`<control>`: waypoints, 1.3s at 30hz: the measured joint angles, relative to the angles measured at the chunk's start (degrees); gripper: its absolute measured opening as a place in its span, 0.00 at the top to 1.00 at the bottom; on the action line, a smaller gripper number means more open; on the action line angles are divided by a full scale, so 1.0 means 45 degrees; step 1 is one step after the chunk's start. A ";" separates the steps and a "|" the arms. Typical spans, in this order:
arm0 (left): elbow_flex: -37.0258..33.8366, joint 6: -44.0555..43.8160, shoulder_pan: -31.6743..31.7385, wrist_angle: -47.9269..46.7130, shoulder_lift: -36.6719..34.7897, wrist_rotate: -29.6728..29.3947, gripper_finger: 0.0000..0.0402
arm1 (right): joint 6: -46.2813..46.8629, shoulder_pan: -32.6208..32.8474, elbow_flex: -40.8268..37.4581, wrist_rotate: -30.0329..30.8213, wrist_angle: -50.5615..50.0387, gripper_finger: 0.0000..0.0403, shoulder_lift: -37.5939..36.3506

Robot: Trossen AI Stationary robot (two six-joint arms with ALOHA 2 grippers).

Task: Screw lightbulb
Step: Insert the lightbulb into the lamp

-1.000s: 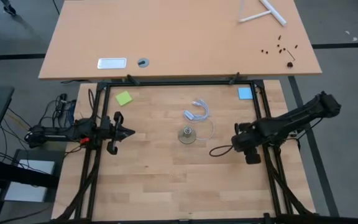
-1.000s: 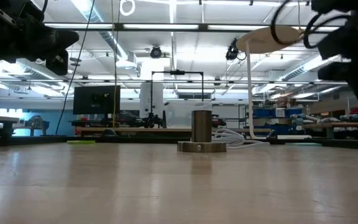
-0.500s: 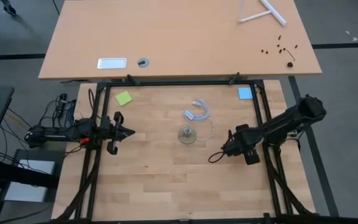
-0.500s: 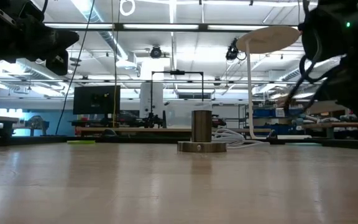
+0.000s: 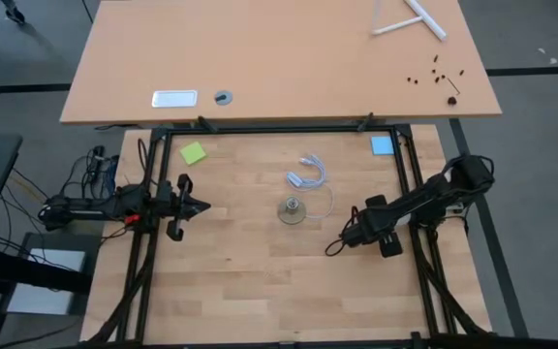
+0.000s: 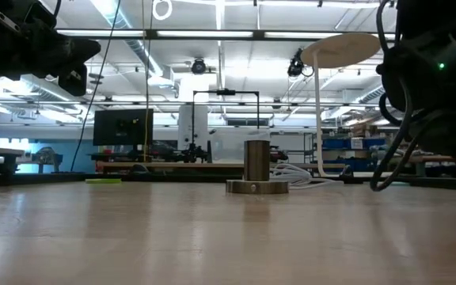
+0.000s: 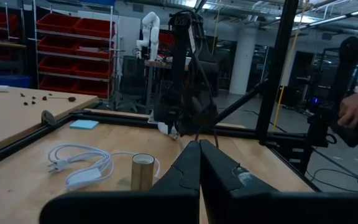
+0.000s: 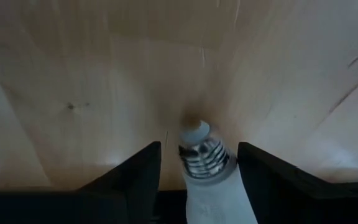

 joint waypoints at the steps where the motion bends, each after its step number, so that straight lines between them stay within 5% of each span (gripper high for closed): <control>1: 0.0002 0.0000 -0.0001 -0.0007 0.0000 -0.0004 0.99 | -0.0007 0.0009 0.0000 0.0000 0.0026 0.47 0.0075; 20: 0.0002 0.0000 0.0000 0.0003 0.0000 -0.0004 0.99 | -0.0715 0.0034 0.1483 0.0950 0.0489 0.66 0.0168; 39: 0.0002 -0.0001 -0.0001 -0.0083 0.0000 -0.0003 0.99 | -0.1625 0.0058 0.0461 0.0339 -0.0200 0.50 0.0226</control>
